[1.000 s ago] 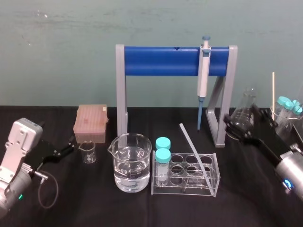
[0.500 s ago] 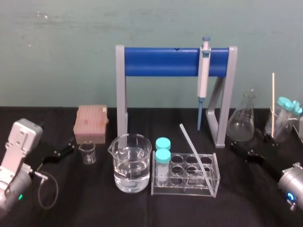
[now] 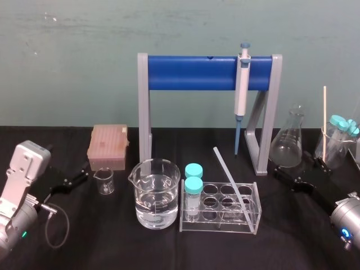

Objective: Pick up the stirring rod with one hand, then place it down.

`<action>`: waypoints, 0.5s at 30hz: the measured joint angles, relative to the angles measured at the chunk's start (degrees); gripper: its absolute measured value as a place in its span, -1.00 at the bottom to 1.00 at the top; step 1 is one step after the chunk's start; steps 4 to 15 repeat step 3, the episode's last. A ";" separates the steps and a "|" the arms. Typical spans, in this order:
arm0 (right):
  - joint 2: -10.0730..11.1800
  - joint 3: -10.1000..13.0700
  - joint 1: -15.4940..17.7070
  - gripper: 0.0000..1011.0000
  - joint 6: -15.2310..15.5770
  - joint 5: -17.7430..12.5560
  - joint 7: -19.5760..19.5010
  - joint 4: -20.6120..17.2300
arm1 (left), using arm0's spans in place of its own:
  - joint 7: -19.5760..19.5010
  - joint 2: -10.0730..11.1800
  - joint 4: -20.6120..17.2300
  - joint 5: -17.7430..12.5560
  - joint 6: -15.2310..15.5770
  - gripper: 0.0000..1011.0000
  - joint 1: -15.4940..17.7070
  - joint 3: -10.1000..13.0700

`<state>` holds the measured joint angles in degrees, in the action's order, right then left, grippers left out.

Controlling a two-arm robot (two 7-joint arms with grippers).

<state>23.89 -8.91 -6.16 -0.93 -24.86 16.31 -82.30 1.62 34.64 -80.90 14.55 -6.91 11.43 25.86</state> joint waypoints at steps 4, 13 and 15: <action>0.02 -0.01 0.00 0.98 -0.04 0.00 0.00 -0.01 | 0.00 0.00 0.00 0.00 0.00 0.98 0.00 0.00; 0.02 -0.01 0.00 0.98 -0.04 0.00 0.00 -0.01 | 0.00 0.00 0.00 0.00 0.00 0.98 0.00 0.00; 0.02 -0.01 0.00 0.98 -0.04 0.00 0.00 -0.01 | 0.00 0.00 0.00 0.00 0.00 0.98 0.00 0.00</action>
